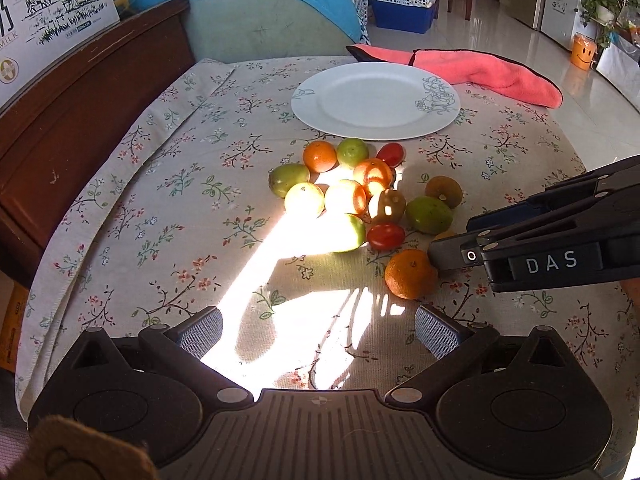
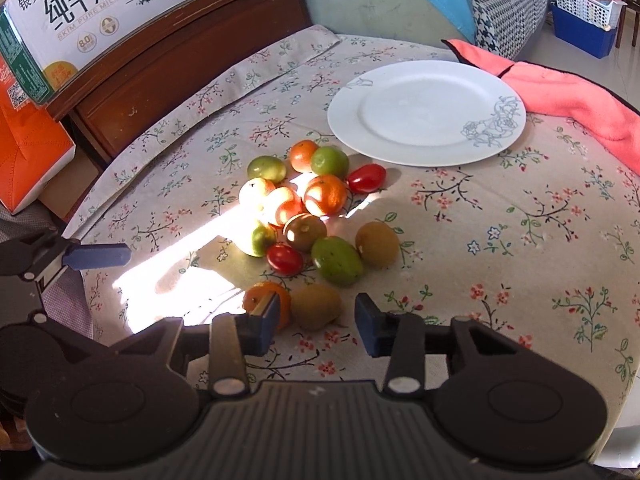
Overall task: Organize fruits
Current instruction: 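Move both tools toward the fruit pile, fingers open, then grasp a mandarin orange with the left tool while the right tool grasps a brown kiwi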
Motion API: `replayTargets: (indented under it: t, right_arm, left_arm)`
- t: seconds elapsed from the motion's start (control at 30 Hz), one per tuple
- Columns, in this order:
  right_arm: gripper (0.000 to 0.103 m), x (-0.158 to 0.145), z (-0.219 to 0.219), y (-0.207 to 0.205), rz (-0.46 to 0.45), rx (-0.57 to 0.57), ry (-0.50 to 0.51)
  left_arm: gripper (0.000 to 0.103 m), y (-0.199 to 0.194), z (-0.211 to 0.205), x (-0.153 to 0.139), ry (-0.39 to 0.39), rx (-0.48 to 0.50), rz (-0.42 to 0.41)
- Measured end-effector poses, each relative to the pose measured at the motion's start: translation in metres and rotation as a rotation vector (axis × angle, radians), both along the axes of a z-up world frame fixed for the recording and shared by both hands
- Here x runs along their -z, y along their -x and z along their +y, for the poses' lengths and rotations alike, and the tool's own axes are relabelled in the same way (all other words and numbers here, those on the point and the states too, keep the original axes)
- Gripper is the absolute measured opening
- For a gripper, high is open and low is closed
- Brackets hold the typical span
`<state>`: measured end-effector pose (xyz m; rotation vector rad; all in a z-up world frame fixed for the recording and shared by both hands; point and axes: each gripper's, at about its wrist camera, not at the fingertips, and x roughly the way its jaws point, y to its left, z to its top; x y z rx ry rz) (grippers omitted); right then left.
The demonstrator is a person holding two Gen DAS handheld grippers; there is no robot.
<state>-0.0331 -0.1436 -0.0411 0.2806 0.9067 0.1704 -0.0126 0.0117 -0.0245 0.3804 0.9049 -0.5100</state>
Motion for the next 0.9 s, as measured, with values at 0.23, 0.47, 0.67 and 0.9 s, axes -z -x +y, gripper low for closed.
replayTargets:
  t: [0.23,0.47,0.67,0.9]
  right_arm:
    - [0.029,0.002,-0.009,-0.004,0.019,0.031,-0.077]
    - [0.027,-0.002,-0.008,0.001,0.006,0.000,-0.056]
    - [0.029,0.004,-0.004,-0.004,0.036,0.002,-0.053]
    - [0.029,0.008,-0.007,-0.007,0.039,0.027,-0.095]
  left_arm:
    - [0.102,0.003,-0.006,0.000,0.061,0.044,-0.005]
    - [0.101,0.006,-0.015,0.001,0.060,0.071,-0.017]
    - [0.101,0.007,-0.017,0.005,0.047,0.082,-0.019]
    - [0.096,0.006,-0.021,0.007,0.056,0.084,-0.029]
